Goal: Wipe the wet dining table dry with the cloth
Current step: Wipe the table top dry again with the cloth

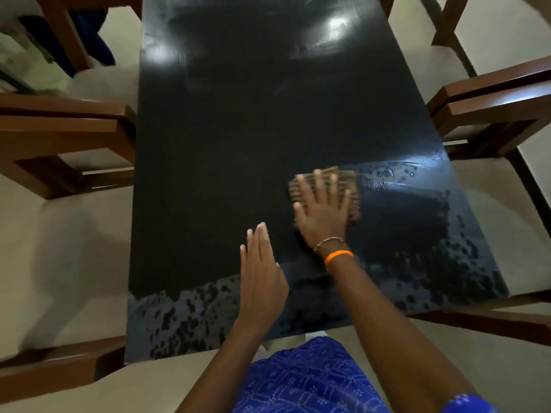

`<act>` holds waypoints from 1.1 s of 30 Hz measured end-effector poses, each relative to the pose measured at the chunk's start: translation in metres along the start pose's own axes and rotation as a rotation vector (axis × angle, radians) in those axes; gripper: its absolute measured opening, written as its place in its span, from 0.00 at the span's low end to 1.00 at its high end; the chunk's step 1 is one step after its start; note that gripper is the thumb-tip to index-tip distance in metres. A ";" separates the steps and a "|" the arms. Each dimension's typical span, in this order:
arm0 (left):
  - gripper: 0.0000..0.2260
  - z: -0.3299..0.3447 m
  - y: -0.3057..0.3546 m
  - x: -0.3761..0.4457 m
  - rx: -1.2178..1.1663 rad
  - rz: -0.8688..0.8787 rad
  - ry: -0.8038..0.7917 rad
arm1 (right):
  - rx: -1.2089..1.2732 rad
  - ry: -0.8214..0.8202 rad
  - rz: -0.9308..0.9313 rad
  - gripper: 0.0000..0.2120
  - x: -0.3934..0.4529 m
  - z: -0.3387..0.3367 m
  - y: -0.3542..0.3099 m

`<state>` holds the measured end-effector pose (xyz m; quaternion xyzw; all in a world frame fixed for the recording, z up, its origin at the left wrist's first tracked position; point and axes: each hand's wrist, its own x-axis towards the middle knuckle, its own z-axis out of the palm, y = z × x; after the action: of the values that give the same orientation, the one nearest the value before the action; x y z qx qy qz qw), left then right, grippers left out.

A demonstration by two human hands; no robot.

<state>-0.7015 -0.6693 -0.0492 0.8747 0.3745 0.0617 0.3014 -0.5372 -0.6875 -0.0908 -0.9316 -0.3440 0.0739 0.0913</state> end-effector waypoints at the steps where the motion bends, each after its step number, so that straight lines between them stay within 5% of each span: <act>1: 0.32 0.002 0.003 0.000 0.005 -0.036 0.013 | 0.004 -0.034 -0.117 0.29 0.001 0.003 -0.015; 4: 0.34 0.010 0.016 0.002 0.008 -0.117 0.043 | -0.009 -0.090 -0.373 0.27 0.008 0.004 -0.023; 8: 0.33 0.030 0.045 0.010 0.018 -0.118 0.019 | 0.010 -0.066 -0.456 0.26 0.024 -0.004 0.019; 20: 0.30 0.085 0.122 0.023 0.090 0.111 -0.095 | 0.049 0.042 0.182 0.27 0.098 -0.063 0.240; 33: 0.29 0.099 0.125 0.020 0.204 0.123 -0.129 | 0.037 0.012 0.200 0.27 -0.029 -0.062 0.264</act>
<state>-0.5768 -0.7704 -0.0603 0.9243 0.3043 -0.0149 0.2301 -0.3808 -0.9113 -0.0871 -0.9599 -0.2474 0.0834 0.1026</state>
